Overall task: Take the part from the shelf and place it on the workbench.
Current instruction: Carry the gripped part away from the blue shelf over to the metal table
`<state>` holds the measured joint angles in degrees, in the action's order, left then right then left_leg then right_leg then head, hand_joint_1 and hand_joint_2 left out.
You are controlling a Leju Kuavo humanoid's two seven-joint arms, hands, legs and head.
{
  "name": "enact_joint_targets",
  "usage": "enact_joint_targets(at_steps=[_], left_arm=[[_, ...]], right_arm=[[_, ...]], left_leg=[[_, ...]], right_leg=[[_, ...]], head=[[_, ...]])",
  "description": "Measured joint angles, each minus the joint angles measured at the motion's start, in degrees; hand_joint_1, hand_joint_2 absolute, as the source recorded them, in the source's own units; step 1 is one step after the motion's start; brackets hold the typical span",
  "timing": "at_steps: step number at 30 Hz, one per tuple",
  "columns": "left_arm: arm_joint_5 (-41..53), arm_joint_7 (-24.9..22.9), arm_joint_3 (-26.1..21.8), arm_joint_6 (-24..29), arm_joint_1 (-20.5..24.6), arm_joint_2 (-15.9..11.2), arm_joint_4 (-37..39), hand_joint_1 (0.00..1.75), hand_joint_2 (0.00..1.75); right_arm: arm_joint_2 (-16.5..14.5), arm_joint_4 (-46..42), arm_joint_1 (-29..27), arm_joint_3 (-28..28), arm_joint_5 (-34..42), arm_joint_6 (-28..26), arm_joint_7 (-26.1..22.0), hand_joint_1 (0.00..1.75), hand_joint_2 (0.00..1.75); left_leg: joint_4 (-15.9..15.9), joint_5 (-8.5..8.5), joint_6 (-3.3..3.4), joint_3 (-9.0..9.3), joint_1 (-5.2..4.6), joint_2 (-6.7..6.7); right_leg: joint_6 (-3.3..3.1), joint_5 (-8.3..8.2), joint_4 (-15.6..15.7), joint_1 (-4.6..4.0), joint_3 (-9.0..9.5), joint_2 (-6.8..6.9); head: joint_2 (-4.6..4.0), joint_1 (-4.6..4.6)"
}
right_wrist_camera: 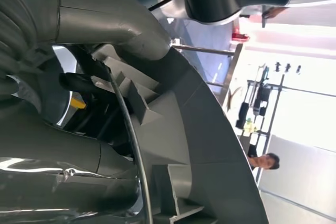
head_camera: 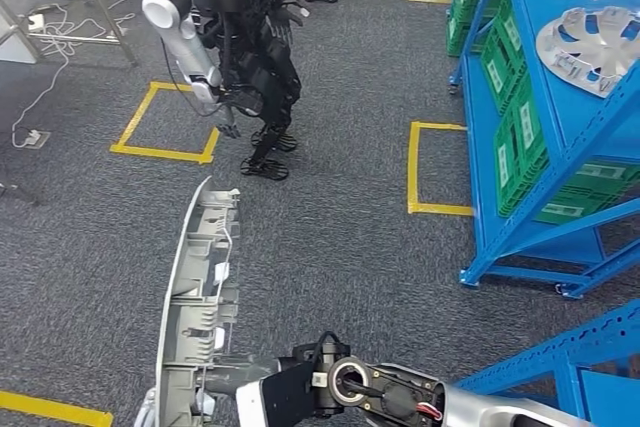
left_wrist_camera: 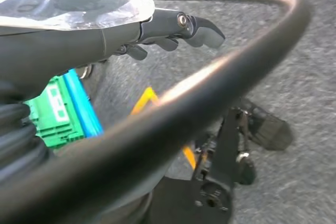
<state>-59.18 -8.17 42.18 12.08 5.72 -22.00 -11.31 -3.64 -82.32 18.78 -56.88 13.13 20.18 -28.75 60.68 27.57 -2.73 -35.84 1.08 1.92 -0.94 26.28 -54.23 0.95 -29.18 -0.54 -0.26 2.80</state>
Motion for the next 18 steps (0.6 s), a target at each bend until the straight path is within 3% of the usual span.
enact_joint_targets(at_steps=[2, 3, 4, 5, 7, 9, 11, 13, 15, 17, 18], left_arm=[[0.1, 0.0, 0.5, -0.2, 0.0, 0.0, 0.0, 0.0, 1.75], [0.1, 0.0, 0.7, -0.4, 0.0, 0.0, 0.0, 0.0, 1.75], [0.1, 0.0, 0.9, -0.5, 0.0, 0.0, 0.0, 0.0, 1.75], [0.1, 0.0, 1.1, -0.6, 0.0, 0.0, 0.0, 0.0, 1.75], [0.2, 0.0, 1.5, -0.8, 0.0, 0.0, 0.0, 0.0, 1.75], [0.5, 0.0, 2.0, -0.9, 0.2, 0.0, 0.0, 0.0, 1.75], [0.6, 0.0, 2.2, -1.0, 0.2, -0.1, 0.0, 0.0, 1.75], [0.7, -0.1, 2.4, -1.1, 0.2, -0.2, 0.0, 0.0, 1.75], [0.8, -0.2, 2.6, -1.2, 0.3, -0.3, 0.0, 0.0, 1.75], [0.8, -0.2, 2.8, -1.2, 0.3, -0.2, 0.0, 0.0, 1.75], [0.8, -0.2, 2.9, -1.2, 0.3, -0.2, 0.0, 0.0, 1.75]], right_arm=[[0.0, 0.0, -0.1, 0.0, 0.1, -0.1, 0.1, 1.75, 1.75], [0.0, 0.0, -0.1, 0.0, 0.1, -0.1, 0.2, 1.75, 1.75], [0.0, 0.0, -0.1, 0.0, 0.1, -0.1, 0.2, 1.75, 1.75], [0.0, 0.0, -0.1, 0.0, 0.1, -0.1, 0.2, 1.75, 1.75], [0.0, 0.0, 0.0, 0.0, 0.1, -0.1, 0.2, 1.75, 1.75], [0.0, 0.0, 0.0, 0.0, 0.0, -0.2, 0.3, 1.75, 1.75], [0.0, 0.0, 0.1, 0.0, 0.0, -0.2, 0.4, 1.75, 1.75], [0.0, 0.0, 0.1, 0.0, 0.0, -0.3, 0.4, 1.75, 1.75], [0.0, 0.0, 0.1, 0.0, 0.0, -0.3, 0.4, 1.75, 1.75], [0.1, 0.0, 0.0, 0.0, 0.0, -0.3, 0.4, 1.75, 1.75], [0.1, 0.0, 0.0, 0.0, 0.0, -0.3, 0.4, 1.75, 1.75]], left_leg=[[8.0, 3.35, -0.36, -4.01, 0.02, -1.13], [10.3, 3.85, -0.49, -5.18, 0.04, -1.29], [10.3, 3.28, -0.6, -5.21, 0.08, -1.43], [8.1, 1.75, -0.69, -4.01, 0.14, -1.65], [-0.2, -1.72, -0.8, 0.38, 0.21, -3.17], [-5.3, -3.1, -0.16, 3.0, 0.02, -4.19], [-5.8, -3.06, 0.88, 3.1, -0.27, -3.61], [-6.1, -3.19, 1.67, 3.25, -0.2, -2.97], [-6.3, -3.34, 2.37, 3.44, -0.03, -2.36], [-6.3, -3.34, 2.7, 3.44, -0.1, -1.65], [-6.3, -3.33, 2.72, 3.44, -0.12, -1.2]], right_leg=[[-0.19, -0.01, 0.1, -0.21, -0.14, 1.16], [-0.21, 0.02, 0.1, -0.27, -0.18, 1.71], [-0.2, 0.06, 0.0, -0.28, -0.2, 2.21], [-0.14, 0.12, 0.0, -0.25, -0.18, 2.64], [0.27, 0.42, -0.3, -0.35, -0.16, 3.32], [0.84, 0.78, -0.6, -0.68, -0.16, 3.82], [1.35, 0.96, -0.7, -0.85, -0.02, 4.33], [2.02, 1.77, -1.5, -0.56, -0.29, 3.88], [2.55, 4.72, -6.3, -0.33, -2.37, 2.19], [2.74, 8.47, -14.6, -0.35, -6.07, 1.07], [2.77, 9.35, -17.7, -0.34, -7.54, 0.92]], head=[[0.0, -0.37], [0.0, -0.38], [0.0, -0.41], [0.0, -0.42], [0.0, -0.54], [0.0, -0.33], [0.0, 0.14], [0.0, 0.36], [0.0, 0.65], [0.0, 1.05], [0.0, 1.16]])
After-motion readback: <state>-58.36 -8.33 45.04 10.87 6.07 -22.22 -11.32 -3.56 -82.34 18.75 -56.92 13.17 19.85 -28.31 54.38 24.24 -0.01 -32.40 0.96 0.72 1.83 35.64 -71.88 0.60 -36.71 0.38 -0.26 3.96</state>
